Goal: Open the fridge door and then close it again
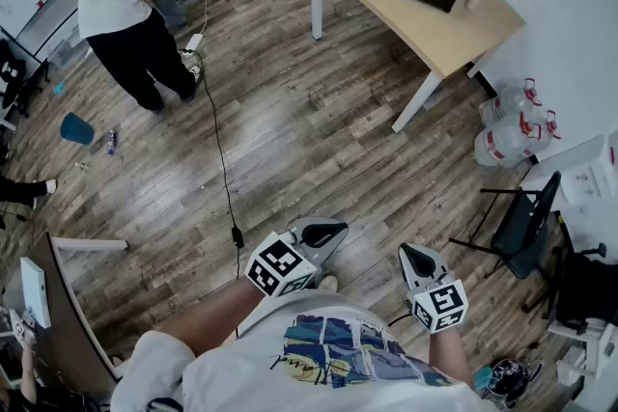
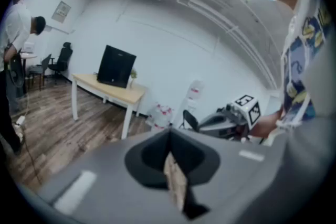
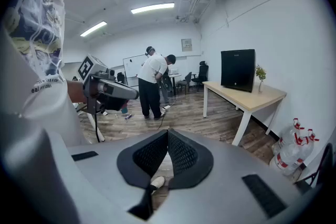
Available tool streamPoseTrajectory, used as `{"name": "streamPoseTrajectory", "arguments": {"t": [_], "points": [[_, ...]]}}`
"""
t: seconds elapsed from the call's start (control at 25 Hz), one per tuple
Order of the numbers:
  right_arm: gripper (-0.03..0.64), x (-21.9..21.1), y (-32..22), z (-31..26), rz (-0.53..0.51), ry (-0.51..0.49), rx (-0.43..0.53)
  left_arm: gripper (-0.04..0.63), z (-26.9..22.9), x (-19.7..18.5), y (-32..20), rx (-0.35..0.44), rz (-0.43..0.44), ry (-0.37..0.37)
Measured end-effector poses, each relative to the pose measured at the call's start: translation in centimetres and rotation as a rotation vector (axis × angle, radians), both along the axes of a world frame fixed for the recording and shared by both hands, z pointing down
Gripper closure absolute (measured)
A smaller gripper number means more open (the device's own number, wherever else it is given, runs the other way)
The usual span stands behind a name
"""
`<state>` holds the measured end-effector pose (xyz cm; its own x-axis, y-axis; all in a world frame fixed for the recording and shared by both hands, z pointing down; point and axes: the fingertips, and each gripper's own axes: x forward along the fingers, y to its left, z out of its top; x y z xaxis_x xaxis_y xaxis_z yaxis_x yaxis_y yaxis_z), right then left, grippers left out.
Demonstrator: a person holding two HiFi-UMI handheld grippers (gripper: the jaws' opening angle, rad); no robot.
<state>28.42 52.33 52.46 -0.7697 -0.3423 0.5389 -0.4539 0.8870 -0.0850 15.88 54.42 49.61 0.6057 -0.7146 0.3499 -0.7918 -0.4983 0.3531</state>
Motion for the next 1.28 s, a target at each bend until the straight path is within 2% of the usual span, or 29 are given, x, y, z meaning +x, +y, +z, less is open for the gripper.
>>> {"name": "streamPoseTrajectory", "arguments": {"t": [0.08,0.16,0.28,0.36,0.44,0.64,0.92,1.04,1.28], "points": [[0.604,-1.0,-2.3,-0.2,0.014,0.005,0.008,0.588,0.3,-1.5,-1.4,-0.006,0.002,0.011],[0.604,-2.7,-4.4,-0.5,0.024,0.002,0.019,0.588,-0.1,-3.3,-3.1,0.02,0.013,0.004],[0.604,-6.5,-7.6,-1.6,0.019,0.008,0.058,0.588,-1.4,-6.6,-6.1,0.077,0.017,0.002],[0.604,-9.5,-9.3,-3.0,0.013,-0.002,0.077,0.588,-2.5,-8.9,-7.6,0.094,0.024,0.025],[0.604,-12.3,-10.6,-3.9,0.0,-0.013,0.083,0.588,-3.1,-11.4,-8.6,0.109,0.045,0.017],[0.603,-15.3,-14.7,-3.7,-0.019,0.009,0.062,0.588,-3.0,-15.7,-12.4,0.106,0.041,0.007],[0.59,-15.6,-23.8,-3.1,-0.056,0.016,0.042,0.586,-1.3,-17.4,-19.9,0.062,-0.004,0.01],[0.572,-14.9,-30.3,-2.9,-0.071,0.03,0.053,0.58,-1.6,-17.3,-25.2,0.059,-0.011,0.01],[0.565,-14.9,-45.4,-4.7,-0.152,0.061,0.108,0.571,-4.0,-16.0,-37.9,0.091,-0.016,-0.048]]}}
